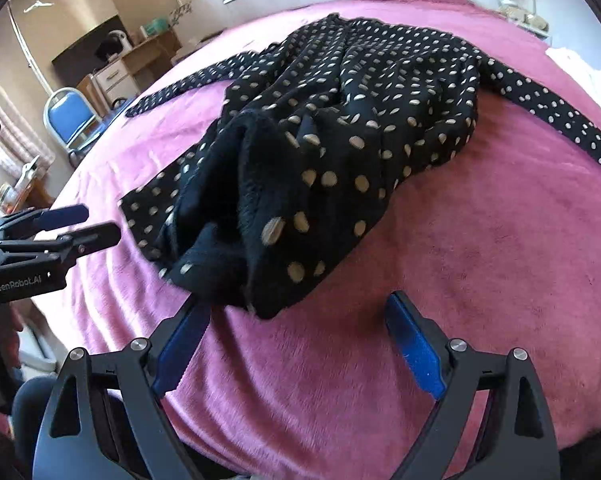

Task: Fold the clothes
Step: 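Lay the dress flat on the bed and open both grippers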

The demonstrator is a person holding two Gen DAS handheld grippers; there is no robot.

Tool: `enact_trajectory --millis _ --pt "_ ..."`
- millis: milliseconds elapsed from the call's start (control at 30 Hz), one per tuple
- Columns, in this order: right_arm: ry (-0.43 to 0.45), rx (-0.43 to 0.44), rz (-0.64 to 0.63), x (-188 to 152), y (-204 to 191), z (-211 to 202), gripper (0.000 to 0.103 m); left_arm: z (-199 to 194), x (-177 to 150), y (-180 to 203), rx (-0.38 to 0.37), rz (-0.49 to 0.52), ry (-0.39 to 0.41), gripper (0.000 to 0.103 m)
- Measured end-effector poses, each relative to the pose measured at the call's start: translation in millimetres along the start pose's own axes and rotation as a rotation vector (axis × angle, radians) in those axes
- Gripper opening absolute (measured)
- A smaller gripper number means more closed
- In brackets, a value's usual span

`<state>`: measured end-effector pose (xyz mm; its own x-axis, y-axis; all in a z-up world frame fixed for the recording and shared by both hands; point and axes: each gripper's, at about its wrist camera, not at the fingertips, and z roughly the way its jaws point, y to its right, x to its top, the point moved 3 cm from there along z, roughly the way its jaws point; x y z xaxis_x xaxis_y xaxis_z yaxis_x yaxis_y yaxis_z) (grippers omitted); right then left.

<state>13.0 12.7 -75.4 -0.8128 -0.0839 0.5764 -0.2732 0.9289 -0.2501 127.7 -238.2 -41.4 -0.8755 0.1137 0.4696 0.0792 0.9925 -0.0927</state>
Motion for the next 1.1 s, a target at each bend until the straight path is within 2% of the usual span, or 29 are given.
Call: enact_trajectory --millis 33,100,133,200,300,500,600,700,800,833,867,900,967,1100 --pt "0.018 -0.008 -0.008 2 -1 1 0.089 5 1 0 -0.001 0.004 -0.003 0.076" --pt "0.041 -0.026 -0.022 11 -1 4 0.071 14 2 2 -0.002 0.011 -0.007 0.076" --pt "0.036 -0.029 -0.012 15 1 9 0.066 19 3 3 -0.005 0.019 -0.018 0.076" --pt "0.013 -0.029 0.019 23 5 17 0.034 30 7 8 -0.014 0.041 -0.038 0.076" --pt "0.002 -0.026 0.007 31 2 15 0.028 35 10 14 -0.028 0.066 -0.055 0.076" --pt "0.103 -0.16 -0.427 71 -27 -52 0.024 11 11 30 -0.074 0.086 -0.026 0.076" --pt "0.18 -0.269 -0.66 85 -38 -100 0.024 -9 10 46 -0.084 0.114 0.009 0.076" --pt "0.158 -0.322 -0.79 77 -32 -129 0.024 -13 4 55 -0.073 0.139 0.001 0.076" --pt "0.03 -0.327 -0.749 48 -1 -134 0.026 -12 -1 56 -0.056 0.137 -0.012 0.076" --pt "-0.013 -0.301 -0.671 41 14 -132 0.029 -11 -3 54 -0.051 0.13 -0.016 0.076" --pt "-0.052 -0.269 -0.578 35 31 -129 0.038 -11 -4 53 -0.045 0.124 -0.019 0.076" --pt "-0.064 -0.25 -0.518 31 41 -126 0.047 -10 -6 51 -0.039 0.118 -0.023 0.076" --pt "-0.059 -0.226 -0.43 24 52 -118 0.055 -8 -8 47 -0.03 0.101 -0.026 0.076" --pt "-0.049 -0.178 -0.256 10 75 -104 0.064 -7 -12 32 -0.041 0.029 -0.017 0.076"
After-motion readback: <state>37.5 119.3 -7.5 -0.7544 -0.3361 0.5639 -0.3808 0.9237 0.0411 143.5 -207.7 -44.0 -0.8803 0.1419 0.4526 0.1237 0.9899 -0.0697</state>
